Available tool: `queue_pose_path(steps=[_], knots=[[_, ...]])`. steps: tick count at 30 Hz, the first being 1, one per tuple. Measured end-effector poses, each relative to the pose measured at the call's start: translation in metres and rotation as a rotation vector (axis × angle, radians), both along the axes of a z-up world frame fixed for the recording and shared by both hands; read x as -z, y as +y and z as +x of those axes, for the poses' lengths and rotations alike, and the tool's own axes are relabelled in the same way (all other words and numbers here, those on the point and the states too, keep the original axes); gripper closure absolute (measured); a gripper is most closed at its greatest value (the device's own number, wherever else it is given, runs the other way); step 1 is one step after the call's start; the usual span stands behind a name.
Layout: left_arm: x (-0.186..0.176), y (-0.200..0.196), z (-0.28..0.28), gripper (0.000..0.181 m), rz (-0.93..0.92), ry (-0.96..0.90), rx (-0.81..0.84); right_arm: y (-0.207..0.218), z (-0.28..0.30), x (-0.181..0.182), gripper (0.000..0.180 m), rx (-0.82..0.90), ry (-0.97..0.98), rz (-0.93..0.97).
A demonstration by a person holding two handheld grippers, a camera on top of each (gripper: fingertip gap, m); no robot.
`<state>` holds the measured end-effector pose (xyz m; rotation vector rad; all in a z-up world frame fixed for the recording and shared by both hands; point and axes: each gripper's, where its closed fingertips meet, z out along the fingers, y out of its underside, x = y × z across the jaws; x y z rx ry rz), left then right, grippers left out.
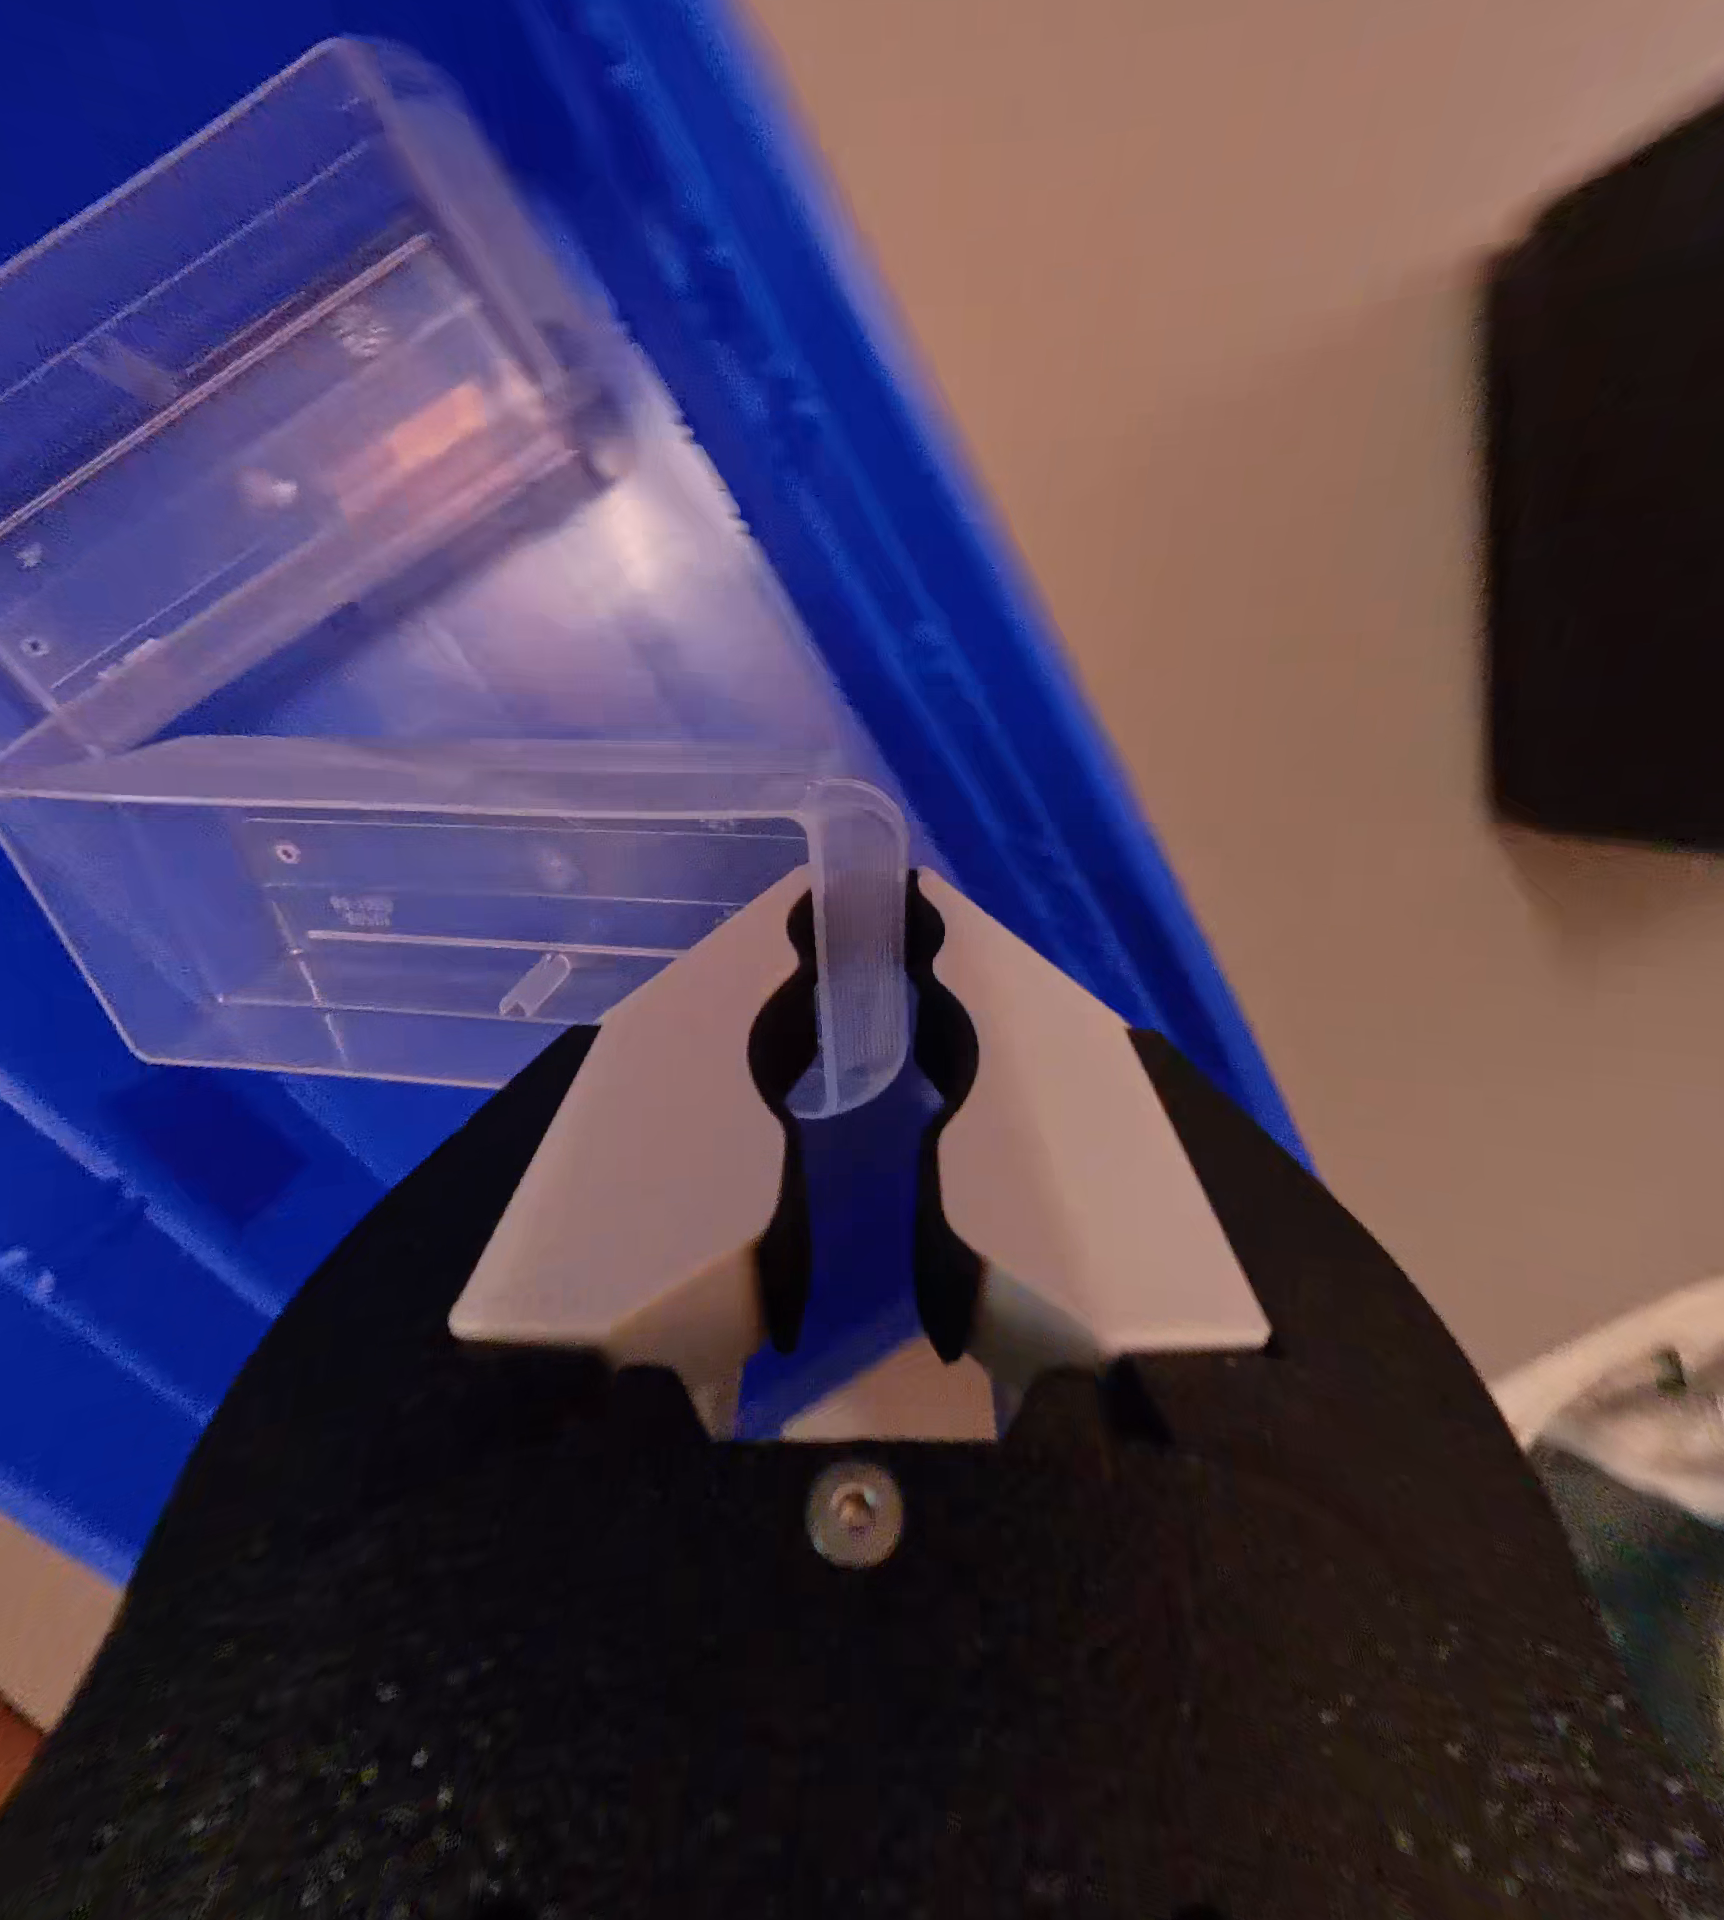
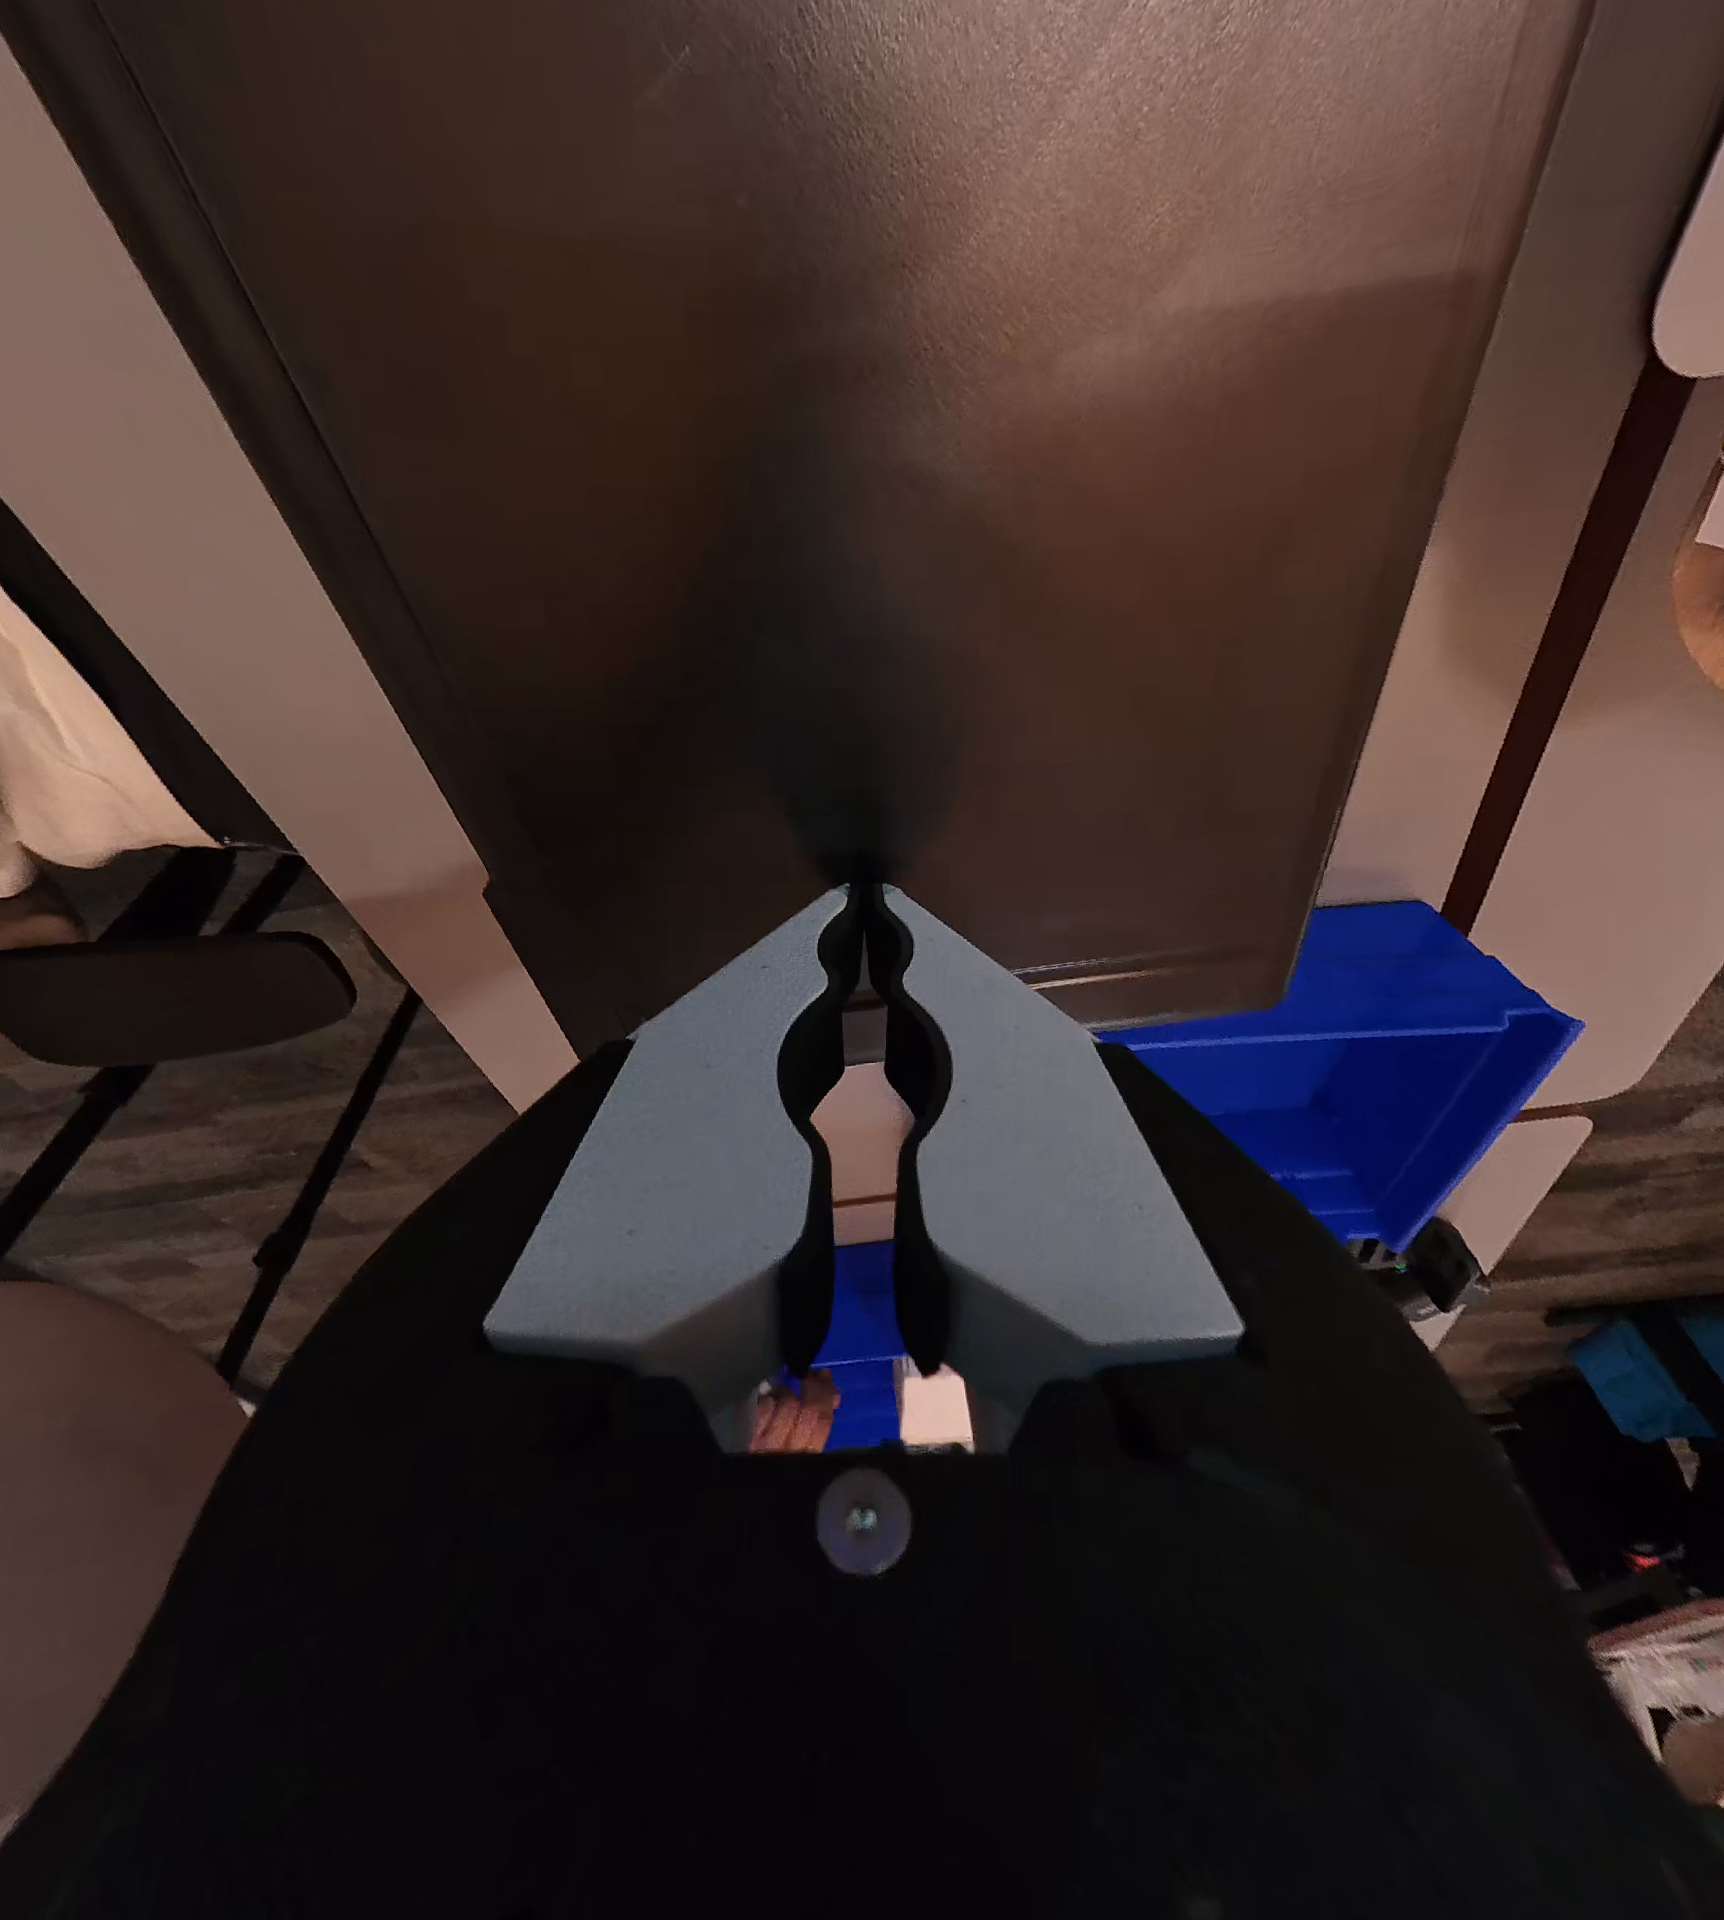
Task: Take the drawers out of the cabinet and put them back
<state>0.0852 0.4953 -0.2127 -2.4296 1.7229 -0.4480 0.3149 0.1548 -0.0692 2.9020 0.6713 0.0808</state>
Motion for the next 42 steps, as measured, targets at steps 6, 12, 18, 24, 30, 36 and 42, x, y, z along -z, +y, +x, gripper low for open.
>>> queue_pose_path(steps=[6, 12, 18, 24, 30, 36, 42], knots=[[-0.096, -0.095, -0.038, 0.17, 0.019, -0.163, 0.356, 0.0, 0.0, 0.0, 0.18, -0.014, 0.003, 0.017], [-0.156, -0.242, -0.073, 0.17, -0.009, -0.157, 0.846, 0.0, 0.0, 0.0, 0.18, -0.019, -0.005, 0.006], [-0.12, -0.347, -0.079, 0.171, -0.077, 0.083, 1.275, 0.0, 0.0, 0.0, 0.18, 0.008, 0.031, 0.041], [-0.083, -0.4, -0.048, 0.171, -0.101, 0.228, 1.499, 0.0, 0.0, 0.0, 0.18, 0.029, 0.04, 0.042], [-0.073, -0.421, -0.009, 0.171, -0.11, 0.246, 1.56, 0.0, 0.0, 0.0, 0.18, 0.019, 0.023, 0.046], [-0.071, -0.42, 0.023, 0.171, -0.057, 0.25, 1.529, 0.0, 0.0, 0.0, 0.18, 0.013, 0.042, 0.066], [-0.064, -0.416, 0.035, 0.171, -0.056, 0.297, 1.449, 0.0, 0.0, 0.0, 0.18, -0.003, 0.018, 0.055]])
